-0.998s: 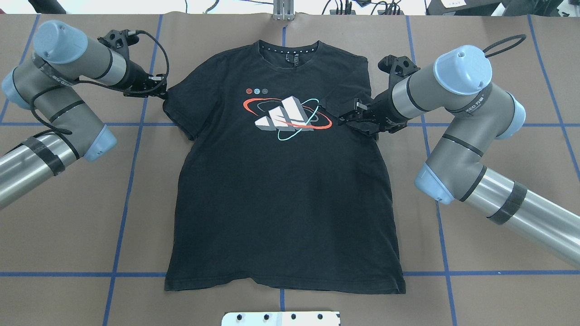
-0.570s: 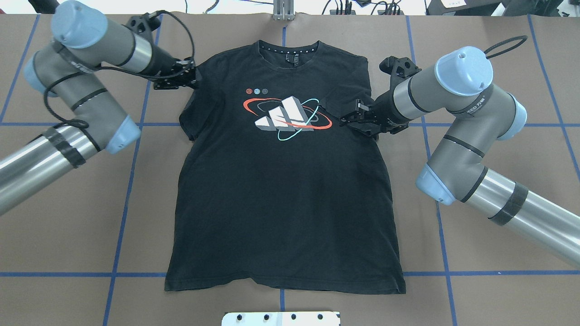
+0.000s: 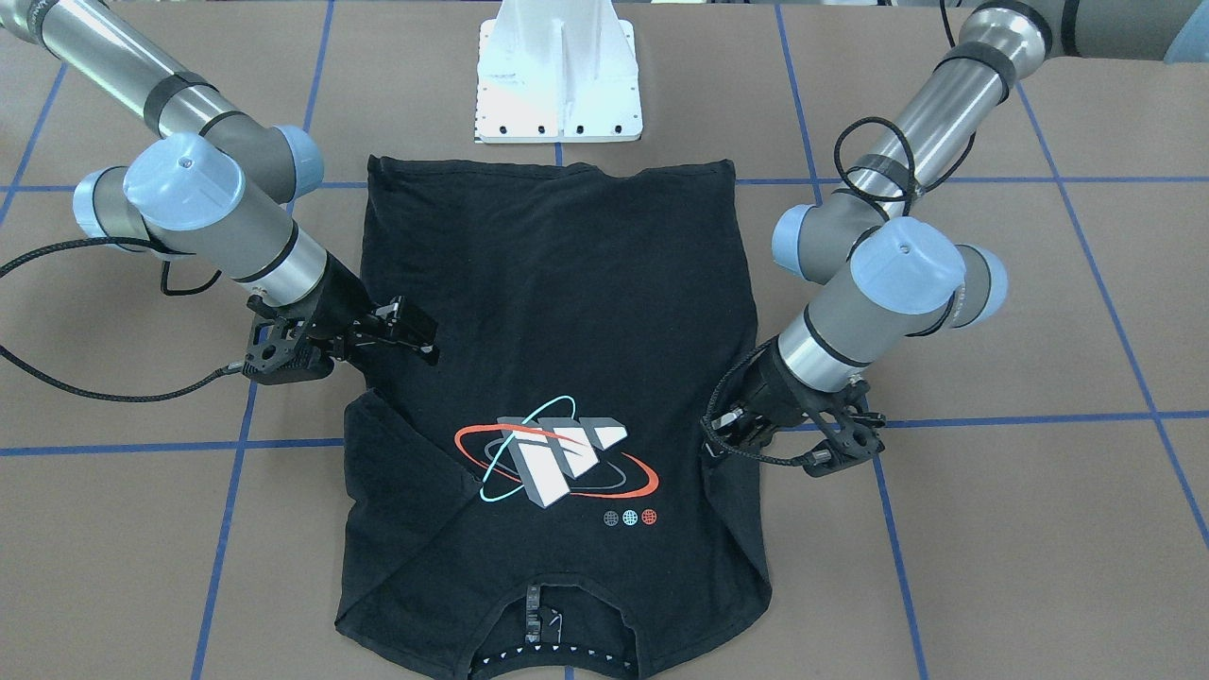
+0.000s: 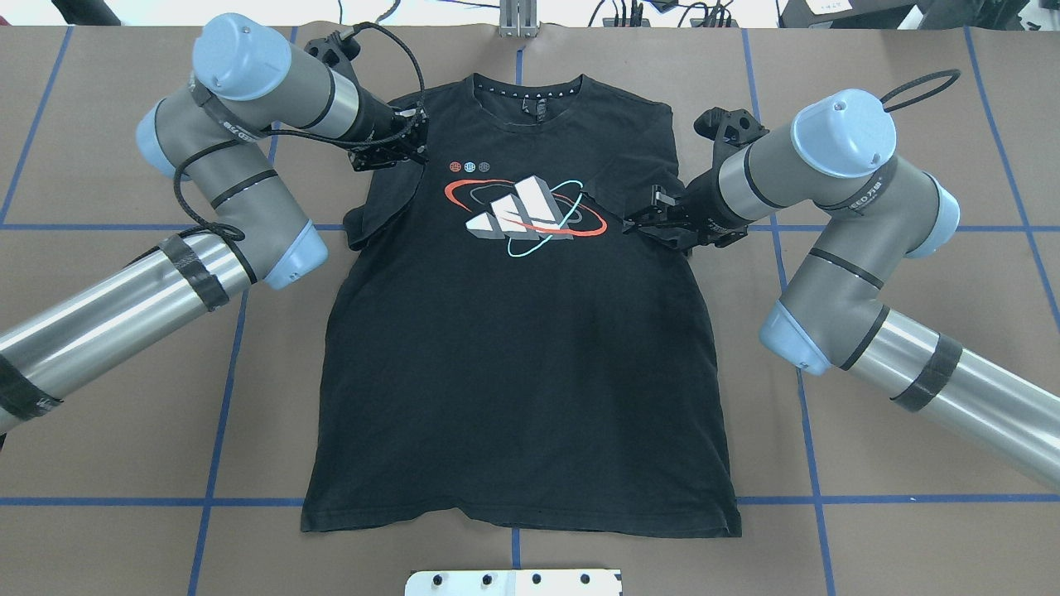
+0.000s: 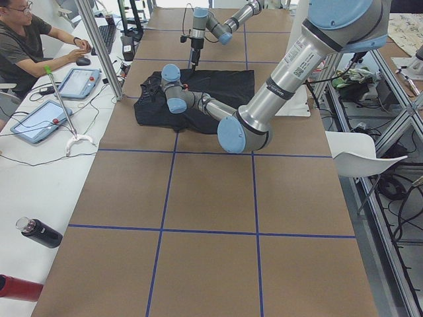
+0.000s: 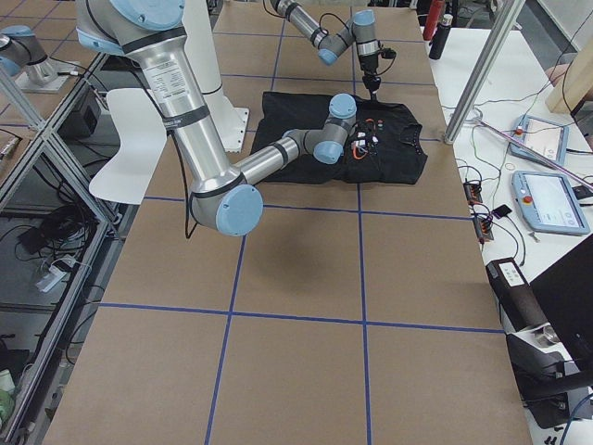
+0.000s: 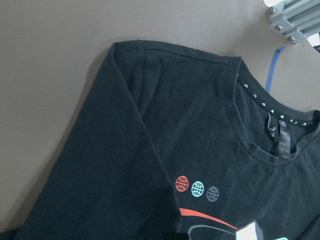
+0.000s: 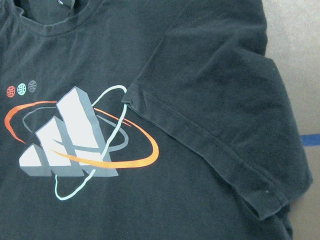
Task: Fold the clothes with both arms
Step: 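Move the right gripper down to the hem corner nearest the robot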
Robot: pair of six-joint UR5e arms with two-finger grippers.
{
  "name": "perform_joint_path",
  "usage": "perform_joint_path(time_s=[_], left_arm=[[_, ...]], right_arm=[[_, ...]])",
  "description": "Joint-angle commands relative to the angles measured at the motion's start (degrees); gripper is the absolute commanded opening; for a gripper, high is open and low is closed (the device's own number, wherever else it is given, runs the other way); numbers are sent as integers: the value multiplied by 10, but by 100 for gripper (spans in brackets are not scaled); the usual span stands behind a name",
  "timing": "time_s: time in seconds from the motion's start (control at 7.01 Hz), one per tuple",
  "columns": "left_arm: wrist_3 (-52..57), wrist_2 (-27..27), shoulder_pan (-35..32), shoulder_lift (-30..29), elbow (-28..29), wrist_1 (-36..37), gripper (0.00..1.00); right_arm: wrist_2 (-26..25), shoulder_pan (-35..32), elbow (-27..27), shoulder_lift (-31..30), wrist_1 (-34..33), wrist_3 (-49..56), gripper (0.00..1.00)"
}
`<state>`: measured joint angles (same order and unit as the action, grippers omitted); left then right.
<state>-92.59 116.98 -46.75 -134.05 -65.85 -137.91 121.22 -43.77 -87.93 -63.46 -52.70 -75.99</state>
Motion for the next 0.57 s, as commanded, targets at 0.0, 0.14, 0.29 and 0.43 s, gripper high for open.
perform_joint_path(time_s=[0.0, 0.14, 0.29, 0.43], left_arm=[[-15, -25, 10, -6, 10, -2, 0], [-15, -25, 14, -6, 10, -3, 3], [-16, -25, 14, -7, 10, -2, 32], [-15, -25, 15, -7, 8, -3, 64]], right_arm=[[0, 0, 1, 0, 0, 0, 100], [1, 0, 1, 0, 0, -1, 100], [0, 1, 1, -1, 0, -2, 100], [-1, 1, 0, -2, 0, -4, 100]])
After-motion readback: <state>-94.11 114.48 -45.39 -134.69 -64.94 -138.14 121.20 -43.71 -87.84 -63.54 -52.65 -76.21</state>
